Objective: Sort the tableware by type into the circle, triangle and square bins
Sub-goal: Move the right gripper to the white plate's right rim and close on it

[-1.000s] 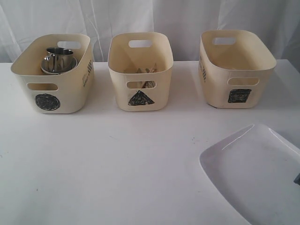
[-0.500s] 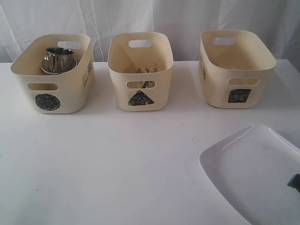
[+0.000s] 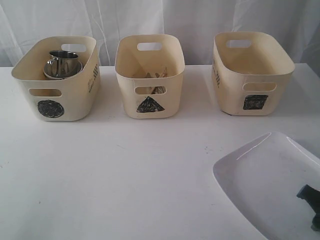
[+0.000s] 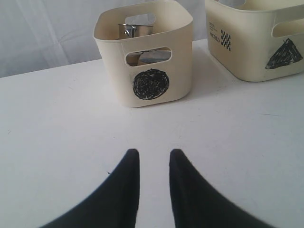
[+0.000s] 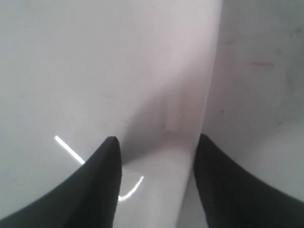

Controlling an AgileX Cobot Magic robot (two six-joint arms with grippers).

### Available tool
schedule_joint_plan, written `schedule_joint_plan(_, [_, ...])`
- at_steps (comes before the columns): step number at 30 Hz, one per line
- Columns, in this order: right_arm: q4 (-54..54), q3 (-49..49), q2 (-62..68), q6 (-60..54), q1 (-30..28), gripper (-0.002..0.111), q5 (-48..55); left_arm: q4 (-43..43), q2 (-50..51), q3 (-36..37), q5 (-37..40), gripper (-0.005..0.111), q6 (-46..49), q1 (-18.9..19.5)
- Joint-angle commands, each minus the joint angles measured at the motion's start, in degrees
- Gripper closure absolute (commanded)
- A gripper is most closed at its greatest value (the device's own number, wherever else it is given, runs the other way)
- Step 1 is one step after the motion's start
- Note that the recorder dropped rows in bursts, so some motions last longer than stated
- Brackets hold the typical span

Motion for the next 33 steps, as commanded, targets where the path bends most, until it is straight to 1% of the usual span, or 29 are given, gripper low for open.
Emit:
schedule_joint_plan(1, [-0.83,0.18,2.18,-0.19,-0.53,0.063,-2.98,-0.13,-0.4,0.13,-0.01,0.078,-0.53,-0.02])
schedule_joint_plan(5, [-0.83,0.18,3.43,-0.19,-0.53,0.063,-5.49,-0.13,-0.4,0.13,-0.01,0.078,-0.53,-0.02])
schedule_joint_plan(9, [-0.83,0.18,3.4,-0.19,-0.53,0.063,-5.74,-0.13,-0.4,0.13,-0.01,0.078,-0.53,-0.02])
schedule_joint_plan(11, [-0.83,0.18,3.4,-0.19,-0.53,0.066,-5.74,-0.13,-0.4,0.13,-0.01,0.078,-0.53,-0.02])
schedule_joint_plan(13, [-0.83,0.18,3.4,-0.19,-0.53,0.073,-5.46,-0.13,-0.4,0.13,-0.01,0.078,-0.53,-0.02])
schedule_joint_plan(15, [-0.83,0.18,3.4,-0.19,-0.53,0.082,-5.18,-0.13,-0.4,0.13,-0.01,0.078,-0.53,-0.02])
schedule_joint_plan(19, [-0.83,0.18,3.4,-2.73,-0.53,0.104,-4.97,-0.13,-0.4,0.13,-0.01,0.078,-0.53,-0.02])
schedule_joint_plan(20, [-0.83,0.18,3.4,-3.18,-0.53,0.108,-4.74,-0.13,-0.4,0.13,-0.01,0.078,-0.53,-0.02])
schedule_joint_plan(26, [-0.83,0.18,2.61,-3.8,-0.53,0.108,-2.68,-0.13,-0.4,0.13,-0.01,0.078,-0.53,-0.02])
schedule_joint_plan(29, [-0.73,0.18,0.27,-3.92,-0.53,0.108,-1.51,-0.13,-0.4,0.13,-0.01,0.078,-0.53,-0.02])
schedule_joint_plan(33, [1.9,0.18,-3.9,-7.2,-0.53,0.108,-1.12,-0.13,-0.4,0.13,-0.01,0.078,-0.53,-0.02])
